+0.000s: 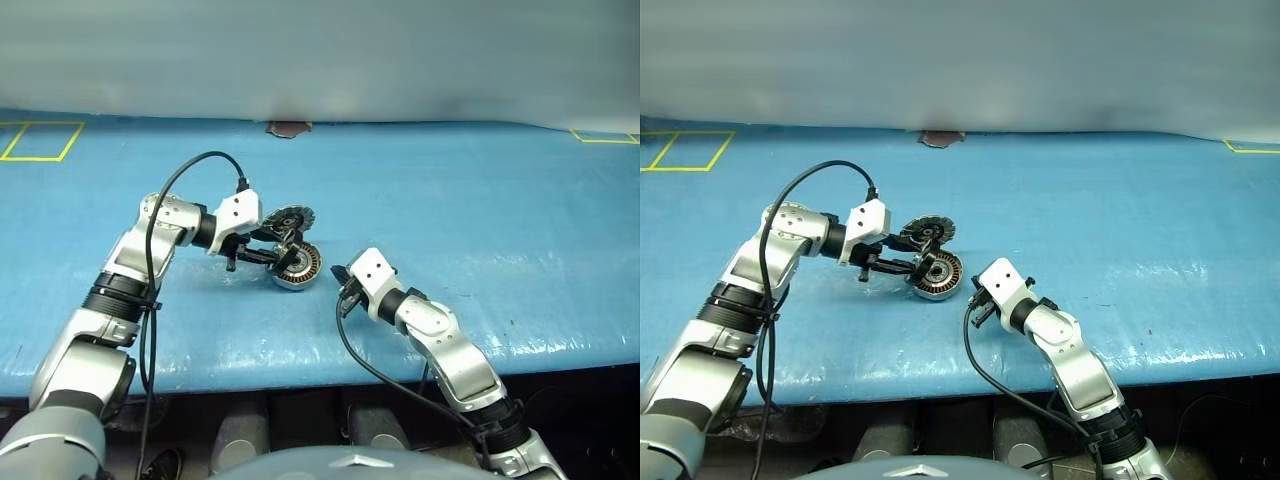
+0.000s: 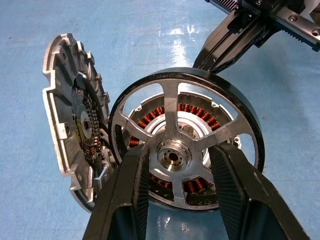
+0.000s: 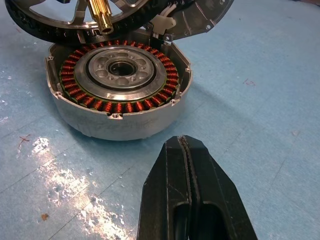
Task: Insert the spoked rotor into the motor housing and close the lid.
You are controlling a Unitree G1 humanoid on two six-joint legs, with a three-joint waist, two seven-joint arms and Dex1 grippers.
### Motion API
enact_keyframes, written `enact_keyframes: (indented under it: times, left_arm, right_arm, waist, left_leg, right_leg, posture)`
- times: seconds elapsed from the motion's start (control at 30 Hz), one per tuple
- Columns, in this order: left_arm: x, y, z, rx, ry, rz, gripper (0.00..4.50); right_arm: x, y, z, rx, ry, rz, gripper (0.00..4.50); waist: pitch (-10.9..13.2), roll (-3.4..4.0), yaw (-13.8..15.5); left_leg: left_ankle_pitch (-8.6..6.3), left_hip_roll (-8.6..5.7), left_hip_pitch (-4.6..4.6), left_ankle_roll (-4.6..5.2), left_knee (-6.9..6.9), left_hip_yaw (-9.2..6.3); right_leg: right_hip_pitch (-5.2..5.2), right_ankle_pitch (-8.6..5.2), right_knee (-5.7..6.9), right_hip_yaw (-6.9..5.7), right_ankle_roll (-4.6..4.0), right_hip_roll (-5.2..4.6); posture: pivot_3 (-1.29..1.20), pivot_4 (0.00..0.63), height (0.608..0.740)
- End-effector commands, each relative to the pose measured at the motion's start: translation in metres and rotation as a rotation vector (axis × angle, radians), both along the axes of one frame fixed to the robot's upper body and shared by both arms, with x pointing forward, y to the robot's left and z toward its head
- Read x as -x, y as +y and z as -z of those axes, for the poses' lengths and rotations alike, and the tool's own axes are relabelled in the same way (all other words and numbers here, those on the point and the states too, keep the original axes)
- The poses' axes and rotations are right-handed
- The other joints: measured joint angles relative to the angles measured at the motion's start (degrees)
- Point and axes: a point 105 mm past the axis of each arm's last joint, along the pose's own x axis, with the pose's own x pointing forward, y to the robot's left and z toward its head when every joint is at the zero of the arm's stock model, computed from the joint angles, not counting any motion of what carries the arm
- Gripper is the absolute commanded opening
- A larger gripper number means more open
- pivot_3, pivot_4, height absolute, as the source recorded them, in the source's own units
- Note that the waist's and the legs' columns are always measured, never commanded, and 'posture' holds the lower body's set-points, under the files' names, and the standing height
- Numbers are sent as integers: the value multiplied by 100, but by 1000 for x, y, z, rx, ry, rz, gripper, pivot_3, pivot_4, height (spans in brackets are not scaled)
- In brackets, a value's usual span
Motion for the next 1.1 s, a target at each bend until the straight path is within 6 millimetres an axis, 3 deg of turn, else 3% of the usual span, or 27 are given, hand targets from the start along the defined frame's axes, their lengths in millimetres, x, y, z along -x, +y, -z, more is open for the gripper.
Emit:
enact_keyframes:
  times: [0.03, 0.43, 0.63, 0.9, 1.1]
  left_arm:
    - [-5, -3, -7, -23, -50, 13, 1690]
    - [-10, -3, -5, -63, -35, 34, 1690]
    - [-12, -3, -11, -47, -40, 26, 3479]
    - [-15, -4, -32, 69, -51, -3, 3479]
    - [-17, 3, -34, 93, -56, -47, 3479]
  right_arm:
    - [-1, 2, -13, -28, -50, 0, 0]
    - [-1, 2, -14, -38, -54, 17, 0]
    - [-2, 0, -14, -38, -59, 27, 0]
    - [-3, 1, -15, -37, -64, 28, 0]
    - [-3, 0, -14, -27, -64, 28, 0]
  waist:
    - [0, 0, 1]
    - [0, 0, -7]
    - [0, 0, -2]
    - [1, 0, -2]
    - [1, 0, -4]
  left_leg:
    - [0, 0, 0, 0, 0, 0]
    - [0, 0, 2, 0, -2, 1]
    - [0, 0, -2, 0, -3, 1]
    - [0, 0, -2, 0, -3, 0]
    - [0, 0, -2, 0, -5, 0]
  right_leg:
    - [0, 0, 0, 0, 0, 0]
    - [0, 0, 0, 0, 0, 0]
    - [-2, 0, -2, 0, 0, 0]
    - [-2, 0, -2, 0, 0, 0]
    - [-3, 0, -3, 0, 0, 0]
  posture:
    - [0, 150, 740]
    - [0, 150, 740]
    - [0, 150, 740]
    - [0, 150, 740]
    - [0, 150, 740]
